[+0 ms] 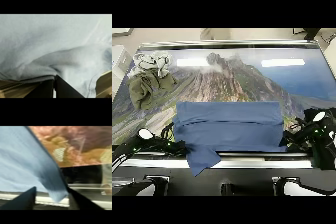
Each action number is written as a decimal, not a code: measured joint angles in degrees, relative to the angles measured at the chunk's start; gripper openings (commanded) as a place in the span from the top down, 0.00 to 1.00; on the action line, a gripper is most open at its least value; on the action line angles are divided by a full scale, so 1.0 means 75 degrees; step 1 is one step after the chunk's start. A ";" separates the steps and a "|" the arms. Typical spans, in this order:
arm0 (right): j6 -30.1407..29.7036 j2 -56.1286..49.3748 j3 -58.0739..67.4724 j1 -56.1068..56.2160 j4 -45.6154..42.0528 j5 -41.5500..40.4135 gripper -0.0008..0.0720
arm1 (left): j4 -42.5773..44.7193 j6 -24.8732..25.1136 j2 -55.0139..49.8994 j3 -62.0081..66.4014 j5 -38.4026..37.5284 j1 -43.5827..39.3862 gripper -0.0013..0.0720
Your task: Fold the clothes and pants, and hang the long-sleeved shirts on hangers.
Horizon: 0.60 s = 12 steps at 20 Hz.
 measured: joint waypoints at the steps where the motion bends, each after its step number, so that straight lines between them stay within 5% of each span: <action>1: -0.0015 0.0003 -0.0044 0.0000 0.0093 -0.0050 0.56 | 0.0029 0.0003 0.0006 0.0017 -0.0003 0.0000 0.95; 4: -0.0114 0.0006 -0.0131 0.0000 0.0248 -0.0152 0.94 | 0.0122 0.0020 0.0017 0.0099 -0.0006 0.0000 0.95; 12: -0.0111 0.0373 0.1075 0.0297 0.0635 0.0015 0.94 | 0.0638 -0.0239 -0.0125 0.2136 -0.0221 -0.0003 0.96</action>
